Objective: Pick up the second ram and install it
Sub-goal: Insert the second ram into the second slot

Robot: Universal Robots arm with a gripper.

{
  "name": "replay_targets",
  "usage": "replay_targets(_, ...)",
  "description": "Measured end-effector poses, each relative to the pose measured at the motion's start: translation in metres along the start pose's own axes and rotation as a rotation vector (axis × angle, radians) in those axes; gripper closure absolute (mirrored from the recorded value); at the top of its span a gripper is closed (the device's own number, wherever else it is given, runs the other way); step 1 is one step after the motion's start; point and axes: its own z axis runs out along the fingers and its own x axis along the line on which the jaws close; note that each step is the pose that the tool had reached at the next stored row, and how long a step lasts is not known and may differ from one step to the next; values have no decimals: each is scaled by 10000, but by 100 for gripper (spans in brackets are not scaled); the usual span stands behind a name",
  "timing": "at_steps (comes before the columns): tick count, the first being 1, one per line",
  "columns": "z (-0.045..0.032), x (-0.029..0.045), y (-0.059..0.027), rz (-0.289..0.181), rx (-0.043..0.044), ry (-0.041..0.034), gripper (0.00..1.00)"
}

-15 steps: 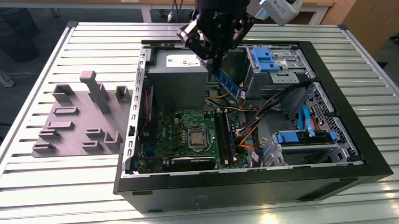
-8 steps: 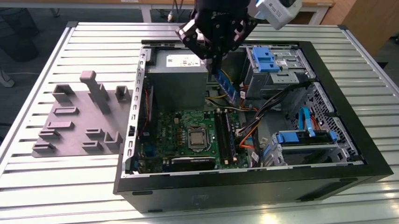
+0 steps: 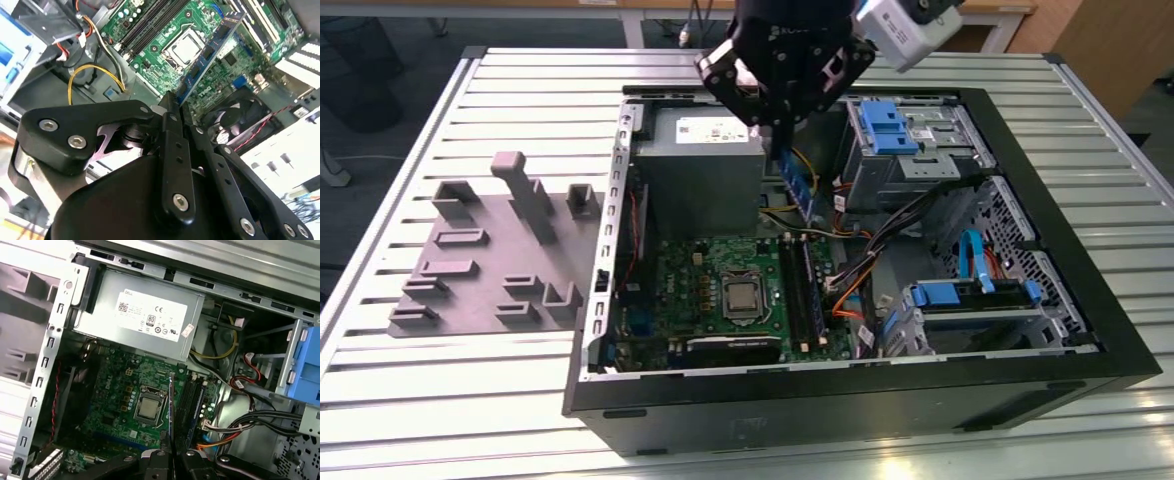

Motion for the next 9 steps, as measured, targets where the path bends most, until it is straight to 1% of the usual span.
replay_targets(9, 16, 0, 0, 1519, 12, 6, 86)
